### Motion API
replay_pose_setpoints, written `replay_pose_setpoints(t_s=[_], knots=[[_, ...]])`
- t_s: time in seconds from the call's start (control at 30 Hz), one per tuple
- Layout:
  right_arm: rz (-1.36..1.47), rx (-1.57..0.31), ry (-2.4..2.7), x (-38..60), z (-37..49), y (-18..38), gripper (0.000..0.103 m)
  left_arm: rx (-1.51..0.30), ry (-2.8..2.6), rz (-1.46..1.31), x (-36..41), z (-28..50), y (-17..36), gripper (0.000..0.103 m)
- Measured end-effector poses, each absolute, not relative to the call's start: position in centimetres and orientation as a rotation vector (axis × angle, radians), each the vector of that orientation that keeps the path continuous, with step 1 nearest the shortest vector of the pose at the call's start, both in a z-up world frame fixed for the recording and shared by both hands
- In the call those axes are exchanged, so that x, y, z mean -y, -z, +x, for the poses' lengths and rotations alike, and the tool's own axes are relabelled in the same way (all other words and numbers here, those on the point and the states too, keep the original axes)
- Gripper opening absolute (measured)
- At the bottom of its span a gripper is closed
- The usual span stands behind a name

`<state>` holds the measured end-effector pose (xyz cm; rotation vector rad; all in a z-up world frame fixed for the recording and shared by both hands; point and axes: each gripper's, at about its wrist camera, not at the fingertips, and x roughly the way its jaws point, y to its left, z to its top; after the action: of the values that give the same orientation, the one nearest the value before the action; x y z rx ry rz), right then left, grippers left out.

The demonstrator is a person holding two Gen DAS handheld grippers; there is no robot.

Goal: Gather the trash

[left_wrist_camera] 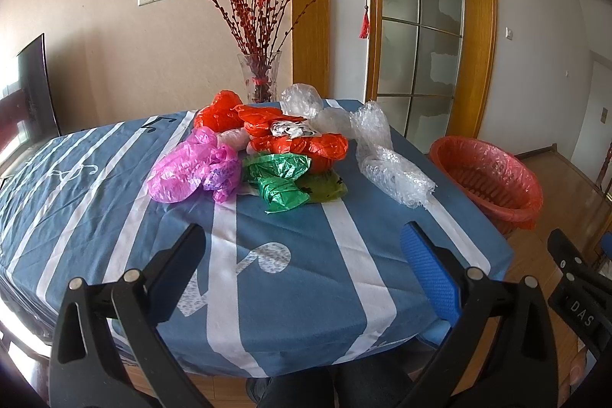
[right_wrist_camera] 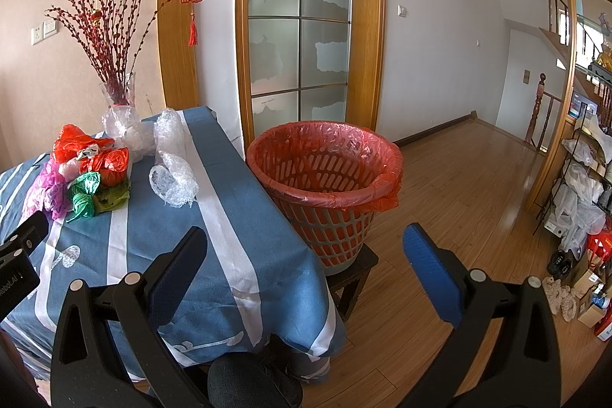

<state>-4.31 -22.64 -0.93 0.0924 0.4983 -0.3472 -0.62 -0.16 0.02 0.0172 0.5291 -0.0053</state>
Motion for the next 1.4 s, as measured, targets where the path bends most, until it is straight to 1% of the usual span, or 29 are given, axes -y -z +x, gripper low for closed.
replay_pose_setpoints(t_s=[1.4], knots=[[0.092, -0.5, 0.347, 22.51, -4.29, 0.83, 0.101, -0.539, 0.006, 0.016, -0.07, 0.06, 0.05, 0.099]])
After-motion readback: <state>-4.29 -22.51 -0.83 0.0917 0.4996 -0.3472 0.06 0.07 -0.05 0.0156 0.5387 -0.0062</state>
